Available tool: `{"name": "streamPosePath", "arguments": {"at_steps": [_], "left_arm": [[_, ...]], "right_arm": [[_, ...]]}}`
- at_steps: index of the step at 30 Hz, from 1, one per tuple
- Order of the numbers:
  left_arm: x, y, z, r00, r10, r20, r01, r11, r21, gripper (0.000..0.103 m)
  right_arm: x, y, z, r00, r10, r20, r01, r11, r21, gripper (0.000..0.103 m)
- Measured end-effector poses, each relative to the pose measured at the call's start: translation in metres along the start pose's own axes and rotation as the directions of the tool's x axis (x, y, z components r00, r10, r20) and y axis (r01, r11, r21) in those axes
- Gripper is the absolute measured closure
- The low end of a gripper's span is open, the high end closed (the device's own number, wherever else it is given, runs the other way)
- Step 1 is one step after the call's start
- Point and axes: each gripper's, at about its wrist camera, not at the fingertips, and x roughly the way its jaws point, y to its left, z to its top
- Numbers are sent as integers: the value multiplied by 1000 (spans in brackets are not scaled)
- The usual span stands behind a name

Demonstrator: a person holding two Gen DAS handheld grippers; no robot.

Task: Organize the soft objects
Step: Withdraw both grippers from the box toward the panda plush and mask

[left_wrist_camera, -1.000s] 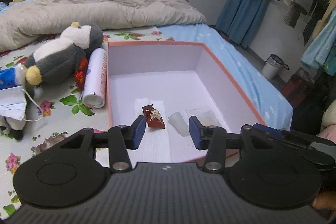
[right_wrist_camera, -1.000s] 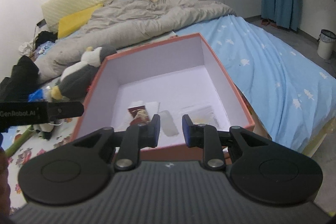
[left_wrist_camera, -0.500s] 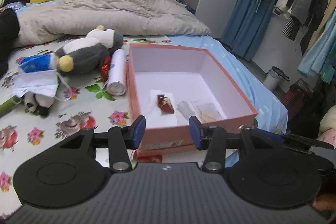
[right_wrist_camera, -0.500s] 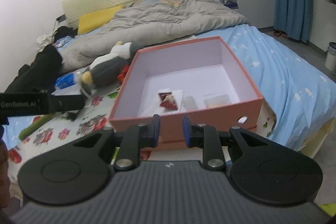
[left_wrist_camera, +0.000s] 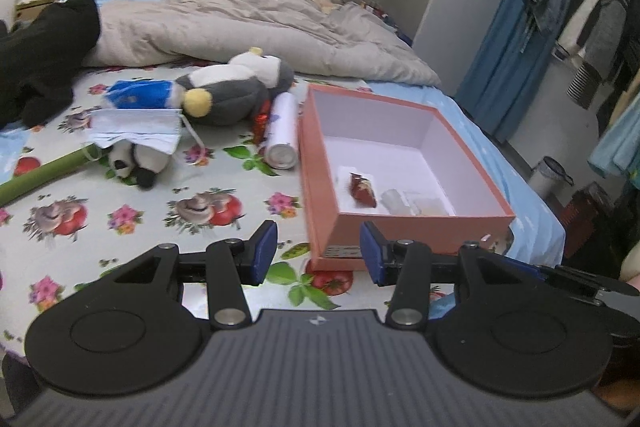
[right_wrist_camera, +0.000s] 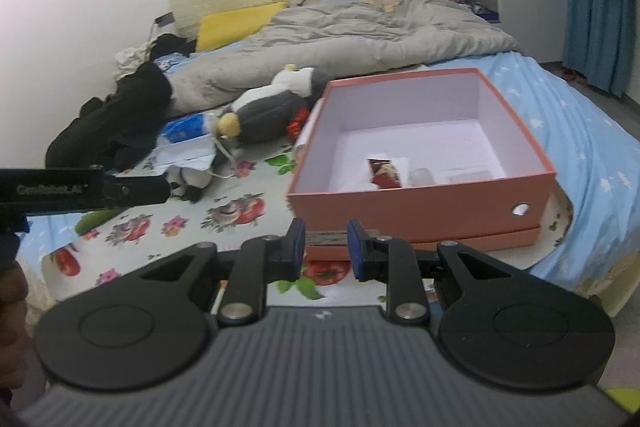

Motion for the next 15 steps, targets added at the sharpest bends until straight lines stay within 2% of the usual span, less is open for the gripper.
{"name": "streamPosePath", "arguments": {"at_steps": [15], "left_arm": [[-44, 51, -31, 995, 98, 32, -94, 990, -101, 51]], "right_arm": [[-6, 51, -15, 992, 124, -8, -124, 988, -94, 77]]}}
